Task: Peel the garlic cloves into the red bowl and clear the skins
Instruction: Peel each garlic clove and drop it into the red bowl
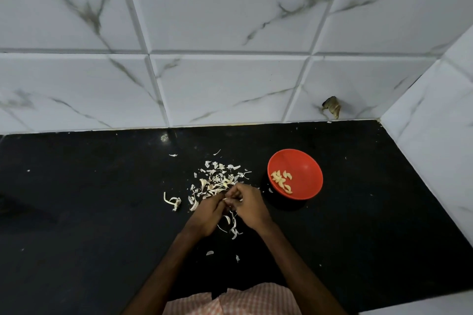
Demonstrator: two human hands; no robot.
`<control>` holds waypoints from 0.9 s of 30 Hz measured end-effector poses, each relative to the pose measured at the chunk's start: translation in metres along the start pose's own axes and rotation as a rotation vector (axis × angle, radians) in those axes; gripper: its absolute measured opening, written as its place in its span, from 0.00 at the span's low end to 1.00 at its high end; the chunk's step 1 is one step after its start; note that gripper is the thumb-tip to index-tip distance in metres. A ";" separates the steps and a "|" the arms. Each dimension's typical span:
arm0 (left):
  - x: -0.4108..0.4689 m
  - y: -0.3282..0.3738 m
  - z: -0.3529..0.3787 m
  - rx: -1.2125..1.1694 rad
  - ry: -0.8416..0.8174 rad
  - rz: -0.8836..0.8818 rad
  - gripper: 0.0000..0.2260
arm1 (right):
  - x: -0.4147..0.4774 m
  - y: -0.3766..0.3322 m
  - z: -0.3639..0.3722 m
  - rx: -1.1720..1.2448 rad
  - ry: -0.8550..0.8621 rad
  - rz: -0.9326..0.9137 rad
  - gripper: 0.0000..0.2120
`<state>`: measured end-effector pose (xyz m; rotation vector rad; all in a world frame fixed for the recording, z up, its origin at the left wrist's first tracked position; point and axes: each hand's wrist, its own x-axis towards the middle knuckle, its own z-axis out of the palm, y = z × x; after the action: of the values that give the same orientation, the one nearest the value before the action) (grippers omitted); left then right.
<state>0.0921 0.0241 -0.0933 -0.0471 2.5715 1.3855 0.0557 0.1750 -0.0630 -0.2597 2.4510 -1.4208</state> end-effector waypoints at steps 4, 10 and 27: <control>-0.003 0.002 0.000 0.051 -0.013 0.029 0.10 | 0.002 -0.001 -0.009 -0.031 -0.099 -0.016 0.04; 0.000 0.008 0.000 -0.076 0.013 -0.033 0.13 | 0.002 -0.005 -0.006 -0.167 -0.074 -0.048 0.03; 0.001 0.022 -0.014 -0.421 0.065 0.023 0.14 | 0.002 -0.016 -0.015 0.359 -0.114 0.058 0.03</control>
<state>0.0860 0.0249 -0.0686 -0.1314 2.2871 1.9378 0.0485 0.1783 -0.0423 -0.1809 2.0502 -1.7326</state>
